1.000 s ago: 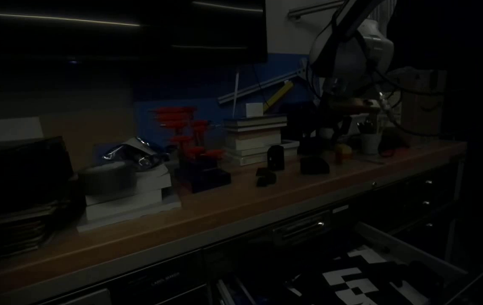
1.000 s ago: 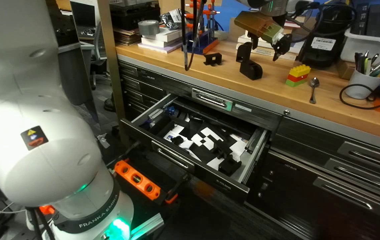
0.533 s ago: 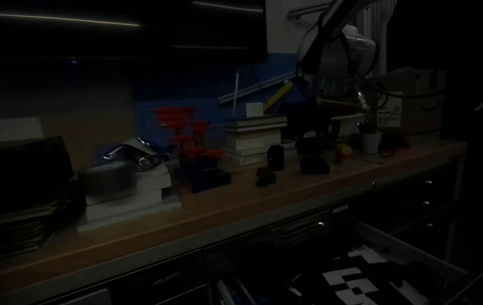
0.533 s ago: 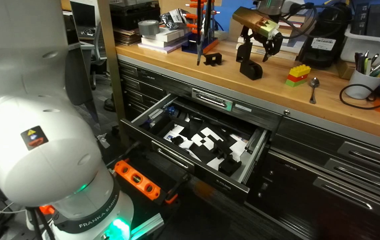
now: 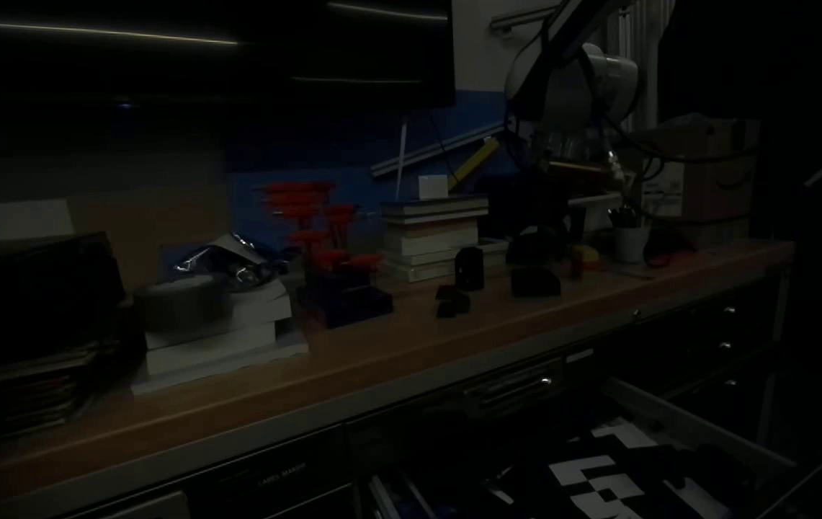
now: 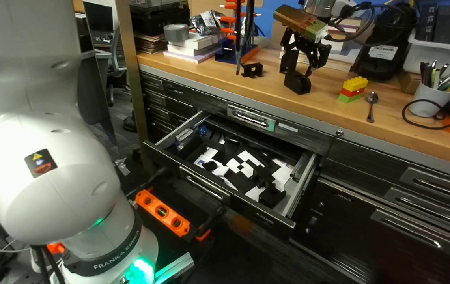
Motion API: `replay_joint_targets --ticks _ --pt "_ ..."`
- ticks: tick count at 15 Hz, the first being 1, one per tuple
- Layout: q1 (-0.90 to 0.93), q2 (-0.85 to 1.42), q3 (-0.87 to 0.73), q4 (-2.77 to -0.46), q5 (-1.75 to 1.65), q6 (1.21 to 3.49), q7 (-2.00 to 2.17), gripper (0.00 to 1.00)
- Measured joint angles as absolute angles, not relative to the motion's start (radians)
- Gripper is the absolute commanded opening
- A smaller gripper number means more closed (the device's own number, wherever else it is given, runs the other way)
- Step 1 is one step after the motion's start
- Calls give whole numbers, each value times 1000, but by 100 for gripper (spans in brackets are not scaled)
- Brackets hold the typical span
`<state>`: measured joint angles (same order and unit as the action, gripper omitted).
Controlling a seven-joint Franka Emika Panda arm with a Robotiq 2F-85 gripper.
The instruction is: Put the black objects in the drawer and close it
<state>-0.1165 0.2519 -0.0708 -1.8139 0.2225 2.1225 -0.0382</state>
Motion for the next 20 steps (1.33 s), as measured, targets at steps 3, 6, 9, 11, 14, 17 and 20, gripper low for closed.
replay_joint_targets --ticks 3,6,9,11,14,17,20 --pt "-117 265 -71 -1815 224 2101 -18 100" --pt "-116 274 -71 -1814 224 2105 -1 100" --pt "-116 279 -71 -1814 224 2114 7 100" --pt "-116 284 -71 -1814 224 2127 8 100" --pt "-116 297 -70 -1812 225 2150 8 100" --pt "-116 319 -67 -1798 227 2165 8 100" --pt "-116 350 -61 -1769 228 2168 8 100"
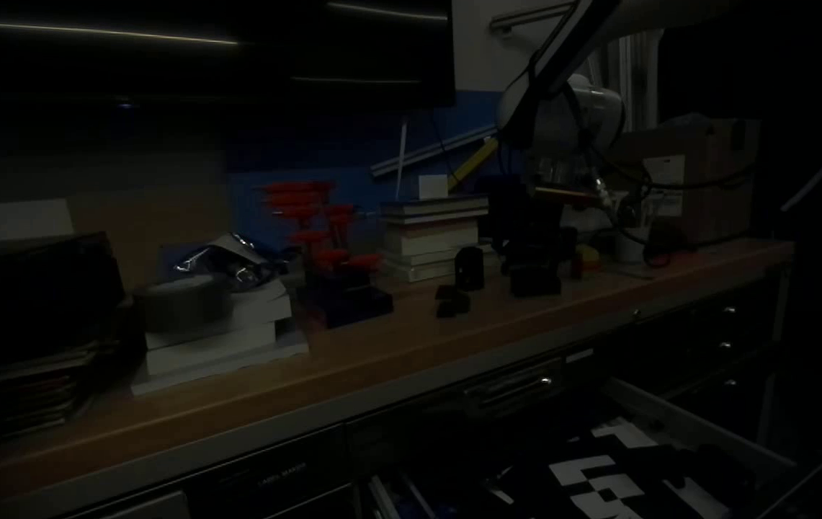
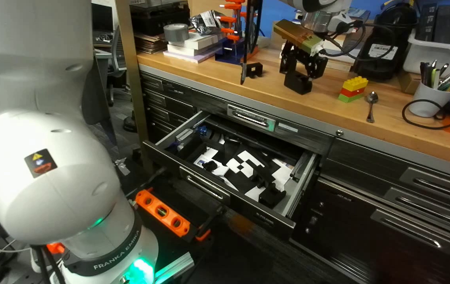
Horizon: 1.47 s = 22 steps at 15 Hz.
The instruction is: Put the black objects in the drawer and close it
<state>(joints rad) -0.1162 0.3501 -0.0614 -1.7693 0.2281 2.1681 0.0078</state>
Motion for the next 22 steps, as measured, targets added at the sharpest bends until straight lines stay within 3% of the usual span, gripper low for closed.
replay_joint_targets --ticks 17,18,19,22 --pt "-117 416 -45 -1674 228 2027 -130 100" --pt "-117 416 -45 -1673 228 2023 -137 92" --pt "-117 416 -45 -1673 226 2020 -140 74" --pt "-117 416 -45 -1667 213 2016 -141 51"
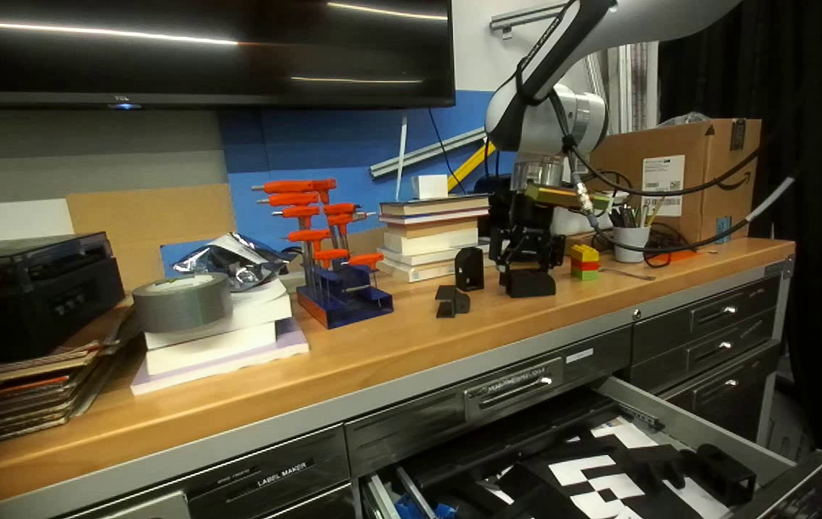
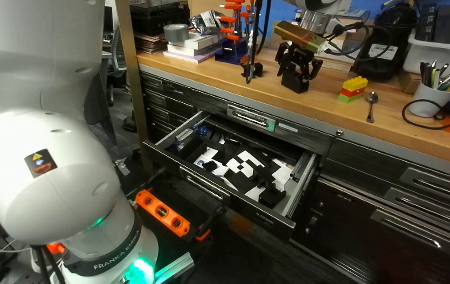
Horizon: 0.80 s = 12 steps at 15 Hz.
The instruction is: Put the black objects in the drawer and close it
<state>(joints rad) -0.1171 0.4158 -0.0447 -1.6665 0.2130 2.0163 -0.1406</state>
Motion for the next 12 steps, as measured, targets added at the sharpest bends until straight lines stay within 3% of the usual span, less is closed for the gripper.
replay_joint_targets --ticks 1,3,12 --pt "-117 416 -45 -1664 208 2016 -140 45" --pt "-117 414 -45 -1655 201 2013 -139 42" --pt "-110 376 -47 -1671 107 1953 -85 42"
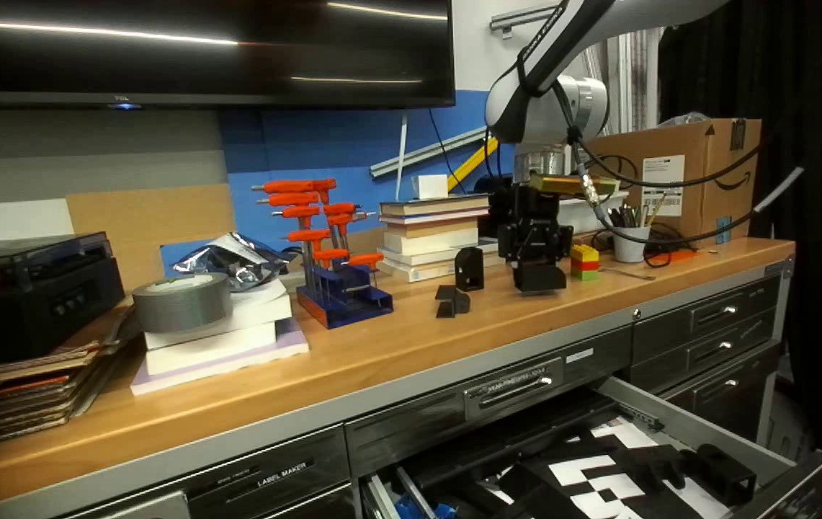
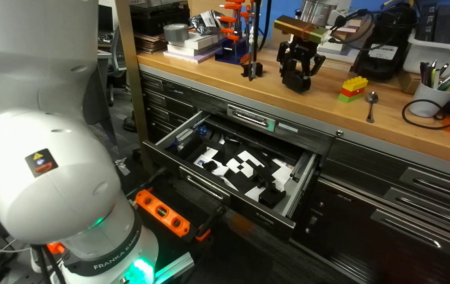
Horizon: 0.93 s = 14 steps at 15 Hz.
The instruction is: Put the black objects in the drawer and close it
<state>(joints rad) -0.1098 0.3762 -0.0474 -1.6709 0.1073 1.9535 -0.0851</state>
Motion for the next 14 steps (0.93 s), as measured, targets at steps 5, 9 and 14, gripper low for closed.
replay_joint_targets --ticks 5,9,14 --pt "-69 214 -50 -1795 12 1943 34 42" --pt "-30 78 -46 -1973 -63 1990 149 42" --pt "-17 -12 -40 -2237 -105 2172 249 42"
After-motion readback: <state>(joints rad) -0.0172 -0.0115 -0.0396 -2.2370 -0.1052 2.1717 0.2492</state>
